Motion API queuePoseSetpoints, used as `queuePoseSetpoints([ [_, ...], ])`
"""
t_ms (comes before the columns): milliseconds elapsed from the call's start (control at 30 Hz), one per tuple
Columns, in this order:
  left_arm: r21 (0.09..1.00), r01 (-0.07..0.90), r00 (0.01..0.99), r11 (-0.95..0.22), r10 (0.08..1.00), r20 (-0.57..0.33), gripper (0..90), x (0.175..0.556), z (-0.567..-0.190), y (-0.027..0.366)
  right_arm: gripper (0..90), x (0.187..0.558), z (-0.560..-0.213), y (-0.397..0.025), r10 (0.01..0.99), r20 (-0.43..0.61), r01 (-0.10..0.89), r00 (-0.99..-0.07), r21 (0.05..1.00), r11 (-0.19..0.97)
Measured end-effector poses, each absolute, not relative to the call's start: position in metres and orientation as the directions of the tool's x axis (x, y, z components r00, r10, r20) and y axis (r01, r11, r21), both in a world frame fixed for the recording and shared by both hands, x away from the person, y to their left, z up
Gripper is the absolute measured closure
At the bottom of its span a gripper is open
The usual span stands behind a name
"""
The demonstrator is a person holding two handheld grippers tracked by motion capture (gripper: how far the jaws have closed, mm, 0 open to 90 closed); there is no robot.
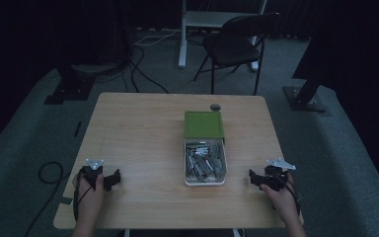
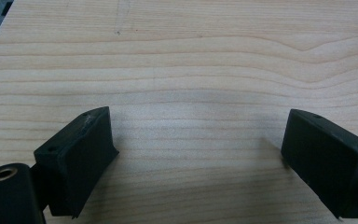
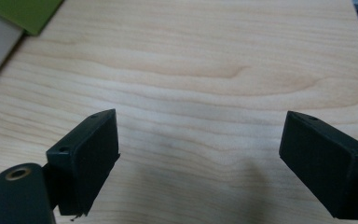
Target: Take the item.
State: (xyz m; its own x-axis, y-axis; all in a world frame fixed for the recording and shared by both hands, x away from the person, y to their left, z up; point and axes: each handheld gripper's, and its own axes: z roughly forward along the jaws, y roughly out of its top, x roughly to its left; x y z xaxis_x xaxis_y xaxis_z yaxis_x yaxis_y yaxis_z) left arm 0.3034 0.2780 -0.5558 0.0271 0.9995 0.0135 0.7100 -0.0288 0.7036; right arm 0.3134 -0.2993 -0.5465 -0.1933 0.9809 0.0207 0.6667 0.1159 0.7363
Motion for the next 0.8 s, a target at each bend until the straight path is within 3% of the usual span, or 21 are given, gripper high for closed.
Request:
queuePoseSetpoints([
  [800, 0.703, 0.710, 0.027, -0.029, 1.000, 0.013, 9.9, 0.303, -0.556, 0.278, 11.7, 0.306, -0.495, -0.280, 0.978, 0.005, 0.588, -0.210, 0.799, 0.122],
])
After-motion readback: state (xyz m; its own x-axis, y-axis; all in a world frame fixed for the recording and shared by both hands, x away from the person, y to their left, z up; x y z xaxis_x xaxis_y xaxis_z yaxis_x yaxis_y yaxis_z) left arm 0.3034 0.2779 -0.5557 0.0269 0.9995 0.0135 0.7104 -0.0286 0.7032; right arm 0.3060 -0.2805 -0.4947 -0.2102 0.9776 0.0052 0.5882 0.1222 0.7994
